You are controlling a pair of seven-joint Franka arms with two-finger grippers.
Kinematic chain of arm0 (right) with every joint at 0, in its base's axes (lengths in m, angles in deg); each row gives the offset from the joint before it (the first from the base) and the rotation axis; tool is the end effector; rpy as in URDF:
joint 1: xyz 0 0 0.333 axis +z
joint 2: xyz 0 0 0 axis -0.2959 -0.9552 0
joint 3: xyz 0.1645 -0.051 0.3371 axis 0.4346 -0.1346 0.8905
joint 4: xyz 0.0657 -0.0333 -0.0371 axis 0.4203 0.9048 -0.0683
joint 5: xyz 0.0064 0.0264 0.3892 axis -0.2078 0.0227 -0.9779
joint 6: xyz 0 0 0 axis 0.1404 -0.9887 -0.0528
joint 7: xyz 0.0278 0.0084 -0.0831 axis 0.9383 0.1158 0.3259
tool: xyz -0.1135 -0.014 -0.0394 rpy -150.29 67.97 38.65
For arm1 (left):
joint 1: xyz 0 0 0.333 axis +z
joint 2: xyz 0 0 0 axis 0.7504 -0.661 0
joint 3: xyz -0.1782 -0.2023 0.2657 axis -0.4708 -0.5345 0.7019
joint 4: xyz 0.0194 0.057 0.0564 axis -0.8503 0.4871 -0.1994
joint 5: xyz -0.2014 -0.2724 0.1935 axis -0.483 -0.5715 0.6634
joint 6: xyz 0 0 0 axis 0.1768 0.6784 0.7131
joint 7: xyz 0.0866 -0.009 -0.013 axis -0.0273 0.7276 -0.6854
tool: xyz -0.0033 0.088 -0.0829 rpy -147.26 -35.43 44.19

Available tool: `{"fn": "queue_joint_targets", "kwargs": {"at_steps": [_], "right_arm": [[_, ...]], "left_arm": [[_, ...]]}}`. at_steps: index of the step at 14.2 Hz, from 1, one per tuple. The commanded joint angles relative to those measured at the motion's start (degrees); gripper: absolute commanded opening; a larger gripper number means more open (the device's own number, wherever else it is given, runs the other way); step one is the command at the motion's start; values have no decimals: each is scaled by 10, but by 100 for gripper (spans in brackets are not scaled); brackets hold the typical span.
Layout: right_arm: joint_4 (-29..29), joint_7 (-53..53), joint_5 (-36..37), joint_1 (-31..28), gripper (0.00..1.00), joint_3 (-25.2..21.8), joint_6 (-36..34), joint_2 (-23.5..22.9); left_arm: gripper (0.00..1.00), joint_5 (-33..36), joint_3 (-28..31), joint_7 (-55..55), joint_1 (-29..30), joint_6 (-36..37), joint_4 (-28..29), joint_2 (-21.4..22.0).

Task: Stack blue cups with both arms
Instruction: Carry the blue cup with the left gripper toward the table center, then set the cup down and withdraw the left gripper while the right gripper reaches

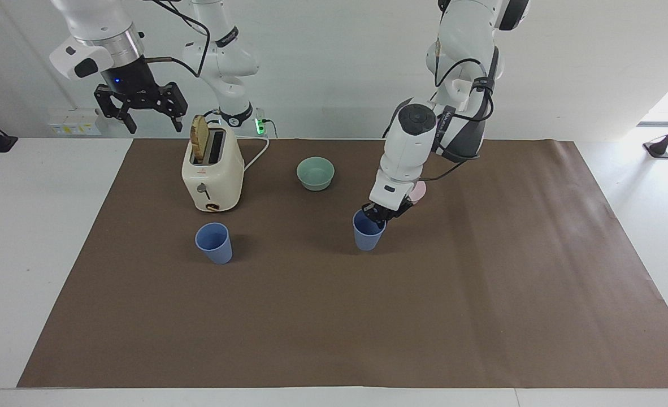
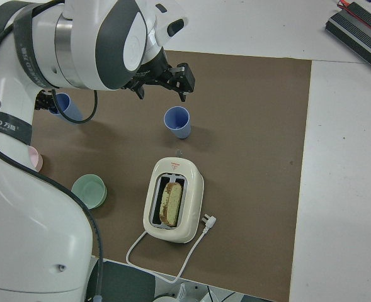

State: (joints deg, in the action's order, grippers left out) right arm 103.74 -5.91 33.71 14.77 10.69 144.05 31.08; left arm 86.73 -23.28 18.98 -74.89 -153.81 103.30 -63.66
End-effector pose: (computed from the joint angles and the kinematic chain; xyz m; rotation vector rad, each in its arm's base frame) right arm 0.5160 -0.0026 0.7157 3.1384 0.0502 0.0116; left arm 0.5627 -0.3607 0.4455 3.0288 0.3492 0.0412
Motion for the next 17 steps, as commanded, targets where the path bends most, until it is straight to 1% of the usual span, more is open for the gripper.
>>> {"fn": "queue_joint_targets", "kwargs": {"at_steps": [1,2,5,6,7,8,10,11,13,15,17], "right_arm": [[10,-3,0,-5,100,2,-1,11],[10,-3,0,-5,100,2,-1,11],[10,-4,0,-5,100,2,-1,11],[10,-3,0,-5,100,2,-1,11],[10,-3,0,-5,100,2,-1,11],[10,-3,0,-5,100,2,-1,11],[10,-4,0,-7,100,1,-1,11],[10,-4,0,-8,100,1,-1,11],[11,-3,0,-7,100,3,-4,12],[10,-2,1,-2,100,5,-15,12],[19,-3,0,-5,100,4,-14,17]], "left_arm": [[0,12,10,-12,-20,-33,28,4],[0,12,10,-17,-23,-35,28,-8],[0,12,10,-22,-27,-45,26,-14],[14,12,10,-24,-26,-47,25,-14],[65,12,10,-22,-24,-47,25,-14],[100,12,10,-21,-23,-48,23,-14],[100,19,12,-19,-20,-42,19,-13],[100,22,16,-16,-17,-36,18,-5],[100,22,17,-15,9,-22,17,14],[100,22,26,-10,14,-9,18,33],[100,22,28,43,41,20,19,56]]}}
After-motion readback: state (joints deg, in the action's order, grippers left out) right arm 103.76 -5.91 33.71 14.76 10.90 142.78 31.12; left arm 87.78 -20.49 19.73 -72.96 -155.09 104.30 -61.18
